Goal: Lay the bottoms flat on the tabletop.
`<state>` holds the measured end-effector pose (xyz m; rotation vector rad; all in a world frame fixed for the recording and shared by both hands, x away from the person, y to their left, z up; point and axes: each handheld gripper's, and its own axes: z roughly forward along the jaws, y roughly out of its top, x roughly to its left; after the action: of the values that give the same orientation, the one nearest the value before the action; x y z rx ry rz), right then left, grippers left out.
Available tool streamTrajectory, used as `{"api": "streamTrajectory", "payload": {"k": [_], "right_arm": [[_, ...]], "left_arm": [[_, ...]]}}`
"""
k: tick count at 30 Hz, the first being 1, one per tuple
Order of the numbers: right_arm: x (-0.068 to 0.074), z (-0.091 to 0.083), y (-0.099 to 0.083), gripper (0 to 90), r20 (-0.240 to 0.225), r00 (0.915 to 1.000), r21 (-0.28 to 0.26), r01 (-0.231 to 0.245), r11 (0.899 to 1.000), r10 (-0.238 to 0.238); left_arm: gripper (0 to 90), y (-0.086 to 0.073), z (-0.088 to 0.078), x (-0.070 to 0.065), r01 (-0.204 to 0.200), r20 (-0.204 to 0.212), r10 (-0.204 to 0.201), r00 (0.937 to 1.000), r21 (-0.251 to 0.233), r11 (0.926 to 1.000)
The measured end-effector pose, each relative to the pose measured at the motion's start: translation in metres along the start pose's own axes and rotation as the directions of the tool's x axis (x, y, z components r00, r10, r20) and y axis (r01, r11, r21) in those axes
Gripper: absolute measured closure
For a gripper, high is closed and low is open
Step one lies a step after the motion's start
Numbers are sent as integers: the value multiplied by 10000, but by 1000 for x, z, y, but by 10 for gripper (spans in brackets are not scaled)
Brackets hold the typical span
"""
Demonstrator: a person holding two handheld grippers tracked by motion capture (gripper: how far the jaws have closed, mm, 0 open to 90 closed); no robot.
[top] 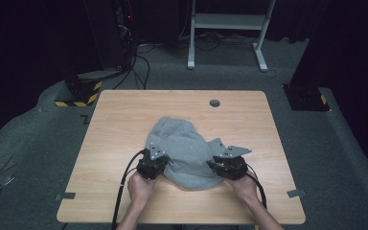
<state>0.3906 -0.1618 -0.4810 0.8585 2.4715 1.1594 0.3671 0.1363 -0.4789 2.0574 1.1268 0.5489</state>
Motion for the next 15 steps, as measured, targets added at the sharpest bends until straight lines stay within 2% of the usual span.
{"api": "streamTrajectory", "payload": {"k": [3,6,8,10,12,14,15], "right_arm": [[-3,-4,7,841,101,9999,-230,-68,9997,70],[-10,-15,15,846,515,9984,-696,-197,9974,234],[-16,-18,18,846,812,9958,-782,-362,9963,426],[-26,-12,17,843,1362,9885,-465,-592,9972,650],[-39,2,12,823,1388,9838,314,-1188,9924,1134],[-40,13,6,754,1642,9803,925,-1260,9877,1096],[-39,13,5,715,1658,9807,903,-1200,9887,1039]], "left_arm": [[873,7,-10,3,11,-73,-14,10000,-452,9990],[875,14,-13,7,-46,-129,39,9999,-563,9984],[875,17,-9,9,-34,-154,26,9999,-527,9986],[874,17,1,10,-14,-124,12,9999,-200,9998],[851,15,12,8,-29,-8,29,10000,159,9999],[776,12,14,3,-128,14,128,9999,177,9998],[743,9,12,1,-201,-26,201,9998,134,9997]]}}
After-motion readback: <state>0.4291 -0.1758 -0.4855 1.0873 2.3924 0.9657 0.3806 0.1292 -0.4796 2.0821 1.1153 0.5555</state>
